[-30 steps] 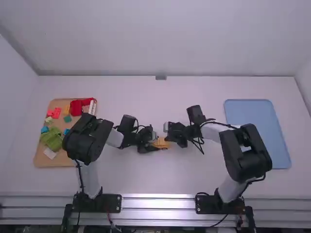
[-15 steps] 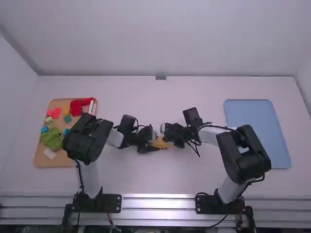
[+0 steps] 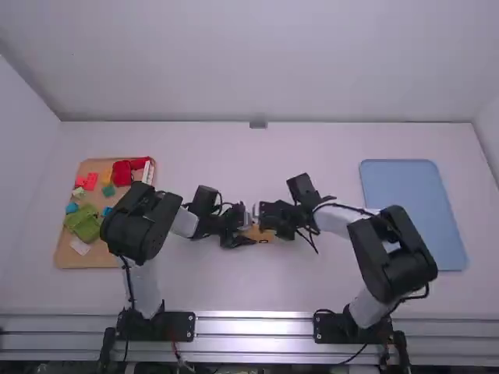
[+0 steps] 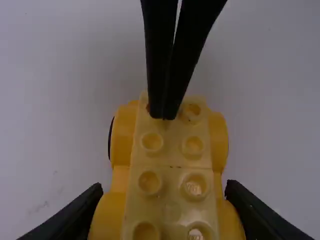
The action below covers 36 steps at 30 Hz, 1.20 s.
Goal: Assemble lego blocks to make yellow taxi
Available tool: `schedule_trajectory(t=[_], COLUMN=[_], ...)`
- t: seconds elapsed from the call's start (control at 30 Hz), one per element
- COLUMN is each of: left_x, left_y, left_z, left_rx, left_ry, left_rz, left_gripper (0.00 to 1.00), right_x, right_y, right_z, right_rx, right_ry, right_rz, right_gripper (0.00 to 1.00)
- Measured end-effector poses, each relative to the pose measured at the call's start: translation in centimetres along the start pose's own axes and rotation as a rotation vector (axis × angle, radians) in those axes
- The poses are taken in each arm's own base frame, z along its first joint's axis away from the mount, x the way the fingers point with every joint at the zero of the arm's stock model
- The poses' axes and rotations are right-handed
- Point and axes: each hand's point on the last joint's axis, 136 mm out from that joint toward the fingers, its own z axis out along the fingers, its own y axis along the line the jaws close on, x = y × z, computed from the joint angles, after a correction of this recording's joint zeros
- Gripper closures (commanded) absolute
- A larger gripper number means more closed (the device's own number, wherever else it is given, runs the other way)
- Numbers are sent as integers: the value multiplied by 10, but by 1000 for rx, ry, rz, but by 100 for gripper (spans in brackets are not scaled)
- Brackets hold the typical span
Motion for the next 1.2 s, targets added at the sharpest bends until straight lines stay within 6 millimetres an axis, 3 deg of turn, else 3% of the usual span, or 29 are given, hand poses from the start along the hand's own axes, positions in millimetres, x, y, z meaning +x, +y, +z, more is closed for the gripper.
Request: schedule_trajectory(t=[0.23, 0.4, 0.47, 0.53, 0.6, 0.63, 0.67, 0.7, 0.73, 0.87, 0.9, 0.97, 1.0, 1.03, 1.2], left_x=[0, -2, -3, -5, -4, -4, -3, -3, -3, -2, -2, -2, -3, -3, -5], left_y=[0, 9, 15, 24, 27, 27, 27, 26, 27, 29, 30, 29, 30, 31, 33], left_z=[0, -1, -1, -2, -2, -2, -2, -2, -1, 0, 0, -1, -1, -1, -2], left_rx=[-2, -37, -61, -101, -116, -115, -108, -106, -100, -58, -45, -18, -9, -5, -3], left_ry=[1, 0, 1, 8, 14, 16, 22, 23, 29, 74, 85, 108, 120, 126, 133], left_rz=[-1, 33, 55, 72, 68, 61, 44, 40, 28, -18, -19, -20, -21, -11, 7], left_gripper=[66, 70, 69, 68, 68, 68, 67, 66, 65, 61, 55, 27, 20, 1, 1], right_x=[-2, -9, -14, -25, -34, -39, -44, -44, -48, -64, -66, -73, -76, -80, -92], right_y=[-2, -11, -16, -27, -36, -40, -45, -46, -50, -58, -59, -61, -63, -64, -74], right_z=[0, -6, -14, -33, -52, -61, -73, -74, -80, -93, -94, -98, -99, -101, -113], right_rx=[12, 36, 39, 58, 82, 90, 103, 104, 109, 108, 107, 106, 106, 108, 131], right_ry=[4, -95, -157, -269, -360, -402, -455, -461, -493, -577, -588, -611, -622, -635, -681], right_rz=[-13, -17, -9, -15, -33, -38, -37, -32, -32, -12, -5, 1, 4, 3, 11], right_gripper=[100, 100, 92, 75, 70, 60, 42, 36, 2, 1, 1, 1, 1, 1, 1])
